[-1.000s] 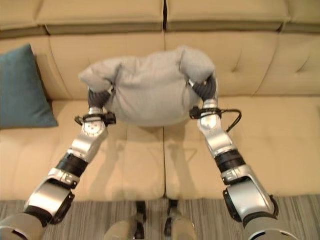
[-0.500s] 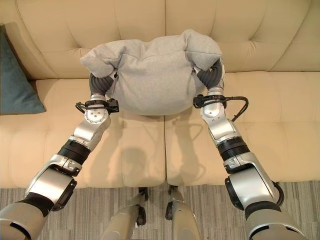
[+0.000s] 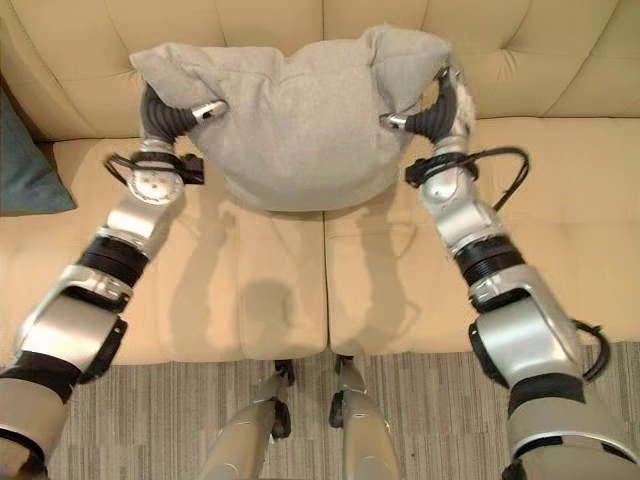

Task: Pick up all the scattered cushions and arrange them neatly on the sofa.

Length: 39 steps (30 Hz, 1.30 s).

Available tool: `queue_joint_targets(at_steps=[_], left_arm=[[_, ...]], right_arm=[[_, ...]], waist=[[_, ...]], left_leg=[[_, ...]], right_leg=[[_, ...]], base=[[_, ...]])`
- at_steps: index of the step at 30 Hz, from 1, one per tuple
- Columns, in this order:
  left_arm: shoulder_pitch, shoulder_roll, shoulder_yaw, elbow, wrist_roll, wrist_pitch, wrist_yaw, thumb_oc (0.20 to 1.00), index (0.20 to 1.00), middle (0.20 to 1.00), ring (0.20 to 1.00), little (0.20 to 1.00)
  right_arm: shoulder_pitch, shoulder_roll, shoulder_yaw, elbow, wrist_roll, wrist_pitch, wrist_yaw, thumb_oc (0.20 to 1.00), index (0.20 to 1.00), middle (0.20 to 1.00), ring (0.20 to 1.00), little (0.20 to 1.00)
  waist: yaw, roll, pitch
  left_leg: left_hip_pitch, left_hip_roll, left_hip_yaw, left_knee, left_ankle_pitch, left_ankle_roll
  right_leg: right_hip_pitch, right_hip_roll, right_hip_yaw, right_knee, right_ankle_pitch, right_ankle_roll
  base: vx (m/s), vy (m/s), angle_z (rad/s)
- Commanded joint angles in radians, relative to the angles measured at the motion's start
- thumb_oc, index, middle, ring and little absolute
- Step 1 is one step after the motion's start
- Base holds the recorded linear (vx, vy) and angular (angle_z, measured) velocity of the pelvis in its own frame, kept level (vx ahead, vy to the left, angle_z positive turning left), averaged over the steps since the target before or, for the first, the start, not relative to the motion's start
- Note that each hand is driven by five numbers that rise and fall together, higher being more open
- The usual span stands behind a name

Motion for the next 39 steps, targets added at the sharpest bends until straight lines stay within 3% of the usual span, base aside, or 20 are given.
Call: queue_joint_targets(at_steps=[1,4,11,15,17,20,23,27,34,35,39], left_arm=[[-0.031,0.037,-0.008,0.069,0.012,-0.047,-0.012,1.0,1.0,1.0,1.0,1.0],[-0.004,0.13,0.02,0.1,0.026,-0.038,-0.025,1.0,1.0,1.0,1.0,1.0],[0.104,0.218,0.095,0.058,0.052,-0.028,-0.022,1.0,1.0,1.0,1.0,1.0],[0.358,0.214,0.219,-0.169,0.081,-0.046,-0.042,1.0,1.0,1.0,1.0,1.0],[0.648,0.108,0.347,-0.348,0.082,-0.065,-0.067,1.0,1.0,1.0,1.0,1.0],[0.825,0.009,0.403,-0.421,0.08,-0.064,-0.096,1.0,1.0,1.0,1.0,1.0],[1.036,-0.092,0.472,-0.426,0.121,-0.034,-0.131,1.0,1.0,1.0,1.0,1.0],[1.211,-0.176,0.481,-0.34,0.184,0.018,-0.188,1.0,1.0,1.0,1.0,1.0],[1.258,-0.273,0.39,0.021,0.271,0.077,-0.257,1.0,1.0,1.0,1.0,1.0],[1.247,-0.299,0.361,0.154,0.305,0.09,-0.247,1.0,1.0,1.0,1.0,1.0],[1.228,-0.305,0.346,0.227,0.321,0.093,-0.235,1.0,1.0,1.0,1.0,1.0]], right_arm=[[-0.046,0.0,0.012,0.053,-0.012,0.003,0.015,1.0,1.0,1.0,1.0,1.0],[-0.043,-0.093,0.024,0.114,-0.022,0.021,0.027,1.0,1.0,1.0,1.0,1.0],[0.045,-0.186,-0.106,0.122,0.05,0.025,0.0,1.0,1.0,1.0,1.0,1.0],[0.277,-0.224,-0.252,-0.07,0.027,0.009,0.011,1.0,1.0,1.0,1.0,1.0],[0.57,-0.154,-0.408,-0.273,-0.035,-0.011,0.049,1.0,1.0,1.0,1.0,1.0],[0.775,-0.055,-0.499,-0.366,-0.055,-0.031,0.087,1.0,1.0,1.0,1.0,1.0],[0.988,0.06,-0.57,-0.401,-0.086,-0.04,0.143,1.0,1.0,1.0,1.0,1.0],[1.142,0.138,-0.581,-0.351,-0.134,-0.028,0.192,1.0,1.0,1.0,1.0,1.0],[1.178,0.244,-0.487,-0.092,-0.13,-0.024,0.227,1.0,1.0,1.0,1.0,1.0],[1.174,0.272,-0.455,0.012,-0.116,-0.02,0.225,1.0,1.0,1.0,1.0,1.0],[1.165,0.295,-0.423,0.147,-0.104,-0.016,0.225,1.0,1.0,1.0,1.0,1.0]], waist=[[0.021,-0.035,-0.088],[0.022,-0.044,-0.108],[0.024,-0.051,-0.132],[0.024,-0.055,-0.142],[0.021,-0.058,-0.15],[0.021,-0.058,-0.155],[0.021,-0.055,-0.155],[0.019,-0.05,-0.155],[0.01,-0.042,-0.156],[0.008,-0.041,-0.163],[0.007,-0.043,-0.156]], left_leg=[[-0.006,0.014,-0.003,-0.004,-0.019,-0.109],[0.003,0.017,-0.003,-0.004,-0.02,-0.114],[0.016,0.021,-0.006,-0.004,-0.028,-0.115],[0.057,0.026,-0.005,-0.004,-0.041,-0.113],[0.114,0.031,-0.002,-0.004,-0.057,-0.108],[0.161,0.032,0.0,-0.004,-0.069,-0.103],[0.218,0.03,0.003,-0.004,-0.082,-0.096],[0.269,0.032,0.01,-0.004,-0.088,-0.09],[0.331,0.039,0.018,-0.004,-0.092,-0.087],[0.358,0.044,0.023,-0.004,-0.096,-0.089],[0.383,0.053,0.022,-0.004,-0.085,-0.096]], right_leg=[[0.042,-0.032,0.024,0.016,-0.071,0.138],[0.053,-0.031,0.019,0.011,-0.071,0.14],[0.07,-0.03,0.016,0.005,-0.075,0.143],[0.11,-0.028,0.013,0.005,-0.09,0.14],[0.166,-0.029,0.011,0.005,-0.107,0.136],[0.212,-0.029,0.008,0.005,-0.119,0.135],[0.269,-0.027,0.003,0.005,-0.132,0.134],[0.318,-0.024,0.001,0.005,-0.141,0.134],[0.381,-0.012,0.011,0.005,-0.154,0.127],[0.408,-0.006,0.012,0.005,-0.168,0.121],[0.436,0.004,0.012,0.005,-0.186,0.112]], base=[[0.04,-0.035,0.02],[0.05,-0.034,0.05],[0.01,-0.007,0.02],[0.03,-0.013,0.01],[0.11,-0.025,0.0],[0.08,-0.007,0.04],[0.05,-0.007,0.0],[0.0,-0.002,-0.04],[-0.08,-0.008,-0.09],[-0.09,-0.031,-0.02],[-0.11,-0.046,0.0]])
